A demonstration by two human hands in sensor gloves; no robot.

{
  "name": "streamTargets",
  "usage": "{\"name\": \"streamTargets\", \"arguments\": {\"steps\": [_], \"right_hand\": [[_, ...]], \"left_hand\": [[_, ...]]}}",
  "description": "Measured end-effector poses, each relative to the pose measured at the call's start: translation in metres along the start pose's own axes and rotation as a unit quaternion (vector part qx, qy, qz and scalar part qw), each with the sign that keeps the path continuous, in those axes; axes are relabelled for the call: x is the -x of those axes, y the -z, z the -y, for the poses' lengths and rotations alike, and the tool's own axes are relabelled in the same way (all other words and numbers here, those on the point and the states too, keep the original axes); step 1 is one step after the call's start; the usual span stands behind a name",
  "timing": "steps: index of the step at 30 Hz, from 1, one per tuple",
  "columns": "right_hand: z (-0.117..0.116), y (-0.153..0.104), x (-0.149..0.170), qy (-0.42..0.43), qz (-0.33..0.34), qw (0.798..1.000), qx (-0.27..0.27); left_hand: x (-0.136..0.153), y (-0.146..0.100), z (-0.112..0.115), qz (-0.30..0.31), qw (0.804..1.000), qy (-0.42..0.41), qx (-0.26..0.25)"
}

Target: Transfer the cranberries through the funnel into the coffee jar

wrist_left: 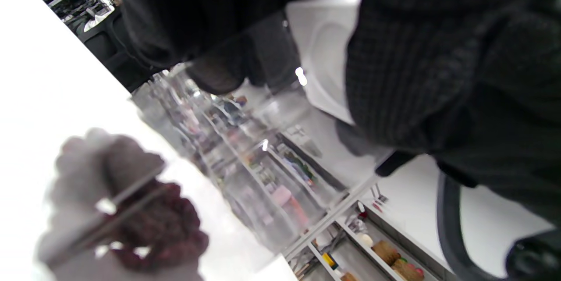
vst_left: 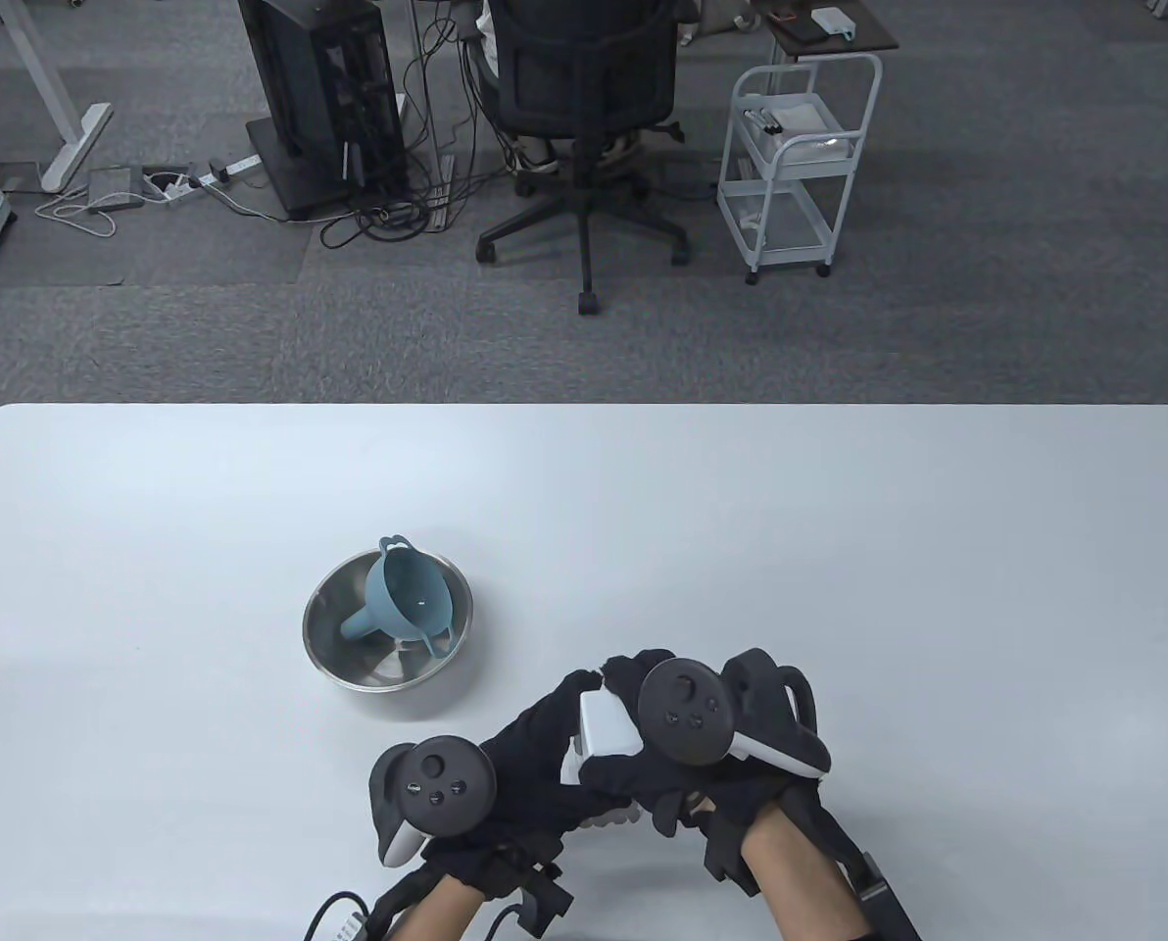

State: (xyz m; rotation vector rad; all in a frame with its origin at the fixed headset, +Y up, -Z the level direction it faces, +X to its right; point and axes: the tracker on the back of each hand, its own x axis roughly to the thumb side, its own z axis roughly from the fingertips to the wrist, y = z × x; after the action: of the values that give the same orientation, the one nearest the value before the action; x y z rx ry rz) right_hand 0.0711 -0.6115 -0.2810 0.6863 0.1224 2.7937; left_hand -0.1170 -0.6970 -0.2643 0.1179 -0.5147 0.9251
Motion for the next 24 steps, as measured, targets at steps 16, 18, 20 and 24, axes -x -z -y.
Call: {"name": "streamTargets", "arguments": {"steps": [16,18,20,24], "right_hand": [[0.004,0.01,0.02,-0.018,-0.056,0.995,0.083],[0.004,0.016,0.025,-0.035,-0.082,0.992,0.092],[0.002,0.021,0.028,-0.048,-0.103,0.989,0.097],[-0.003,0.033,0.036,-0.067,-0.142,0.982,0.105]], "left_hand": [[0.014,-0.002,-0.002,-0.02,0.998,-0.067,0.001],[0.016,-0.003,-0.005,-0.023,0.997,-0.077,-0.007],[0.018,-0.003,-0.006,-0.024,0.996,-0.085,-0.012],[0.019,-0.004,-0.008,-0.027,0.995,-0.09,-0.018]]}}
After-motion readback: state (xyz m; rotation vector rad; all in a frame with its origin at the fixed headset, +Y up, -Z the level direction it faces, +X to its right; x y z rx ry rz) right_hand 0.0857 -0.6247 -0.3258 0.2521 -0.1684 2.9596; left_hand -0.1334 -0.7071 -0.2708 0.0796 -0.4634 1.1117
